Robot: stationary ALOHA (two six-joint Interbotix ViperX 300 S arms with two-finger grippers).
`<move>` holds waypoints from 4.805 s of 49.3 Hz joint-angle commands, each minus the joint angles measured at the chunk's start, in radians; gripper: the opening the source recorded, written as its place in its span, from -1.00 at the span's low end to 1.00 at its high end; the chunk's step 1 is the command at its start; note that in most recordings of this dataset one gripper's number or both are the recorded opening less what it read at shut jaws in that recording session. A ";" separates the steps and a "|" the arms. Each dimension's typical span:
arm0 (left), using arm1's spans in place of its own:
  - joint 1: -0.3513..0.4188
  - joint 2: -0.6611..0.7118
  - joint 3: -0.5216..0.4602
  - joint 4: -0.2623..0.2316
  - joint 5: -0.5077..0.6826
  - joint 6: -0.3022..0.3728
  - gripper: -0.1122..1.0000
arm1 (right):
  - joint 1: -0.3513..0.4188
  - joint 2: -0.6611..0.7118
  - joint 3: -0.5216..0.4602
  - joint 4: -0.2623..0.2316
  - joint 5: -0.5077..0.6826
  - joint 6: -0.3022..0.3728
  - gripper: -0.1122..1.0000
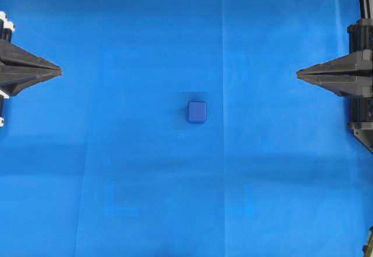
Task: Handover the blue block to the right arm after grasping it with the left arm, then place it in the designated position.
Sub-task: 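Open the left gripper and begin reaching toward the blue cube, then move the left gripper over the blue cube and lower around it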
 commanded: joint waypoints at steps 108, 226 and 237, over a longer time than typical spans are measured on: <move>-0.014 0.663 -0.360 0.006 -0.258 -0.005 0.87 | -0.038 0.054 -0.037 0.009 0.041 0.006 0.90; 0.011 1.094 -1.063 0.018 0.942 0.009 0.86 | -0.040 0.074 -0.035 0.015 0.040 0.005 0.90; 0.011 1.094 -1.063 0.018 0.942 0.009 0.86 | -0.038 0.077 -0.034 0.015 0.041 0.005 0.90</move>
